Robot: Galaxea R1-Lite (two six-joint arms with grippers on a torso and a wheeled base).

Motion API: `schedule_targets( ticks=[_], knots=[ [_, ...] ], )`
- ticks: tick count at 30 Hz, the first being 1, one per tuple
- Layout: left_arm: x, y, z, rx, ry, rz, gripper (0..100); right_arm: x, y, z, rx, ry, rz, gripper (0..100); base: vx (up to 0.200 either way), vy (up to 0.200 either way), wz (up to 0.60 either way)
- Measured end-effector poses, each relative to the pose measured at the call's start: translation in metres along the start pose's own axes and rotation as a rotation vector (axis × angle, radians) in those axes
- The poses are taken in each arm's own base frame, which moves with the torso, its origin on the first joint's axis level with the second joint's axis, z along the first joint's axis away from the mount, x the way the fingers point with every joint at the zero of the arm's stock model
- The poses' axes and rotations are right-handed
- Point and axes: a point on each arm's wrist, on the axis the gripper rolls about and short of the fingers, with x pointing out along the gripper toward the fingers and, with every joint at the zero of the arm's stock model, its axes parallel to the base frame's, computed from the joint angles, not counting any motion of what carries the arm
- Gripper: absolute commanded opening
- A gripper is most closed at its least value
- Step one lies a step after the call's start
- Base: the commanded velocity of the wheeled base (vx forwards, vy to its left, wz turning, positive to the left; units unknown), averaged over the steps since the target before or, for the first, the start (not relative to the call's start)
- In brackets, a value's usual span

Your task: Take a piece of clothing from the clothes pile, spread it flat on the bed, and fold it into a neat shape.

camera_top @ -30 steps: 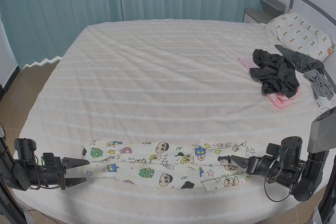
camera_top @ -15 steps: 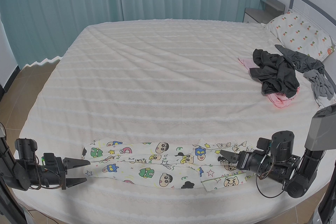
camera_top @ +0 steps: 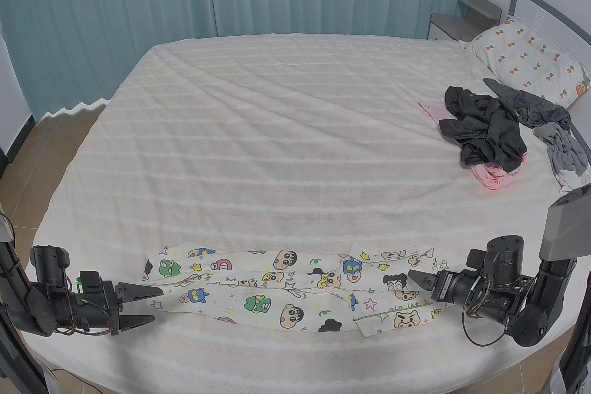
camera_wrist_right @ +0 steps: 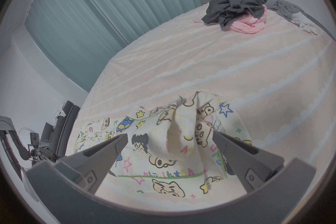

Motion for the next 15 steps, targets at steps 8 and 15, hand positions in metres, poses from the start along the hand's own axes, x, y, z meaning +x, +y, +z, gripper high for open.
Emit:
schedule_targets(
  ticks=[8,15],
  knots=[
    [0.0,0.001,0.0,-0.003,0.002,0.002,100,0.015,-0.002,-0.002,-0.005,0.033,0.005,100,0.0,0.0,0.0],
    [0.001,0.001,0.0,-0.005,0.003,0.002,100,0.03,0.0,-0.001,-0.014,0.079,0.021,0,0.0,0.0,0.0]
  ],
)
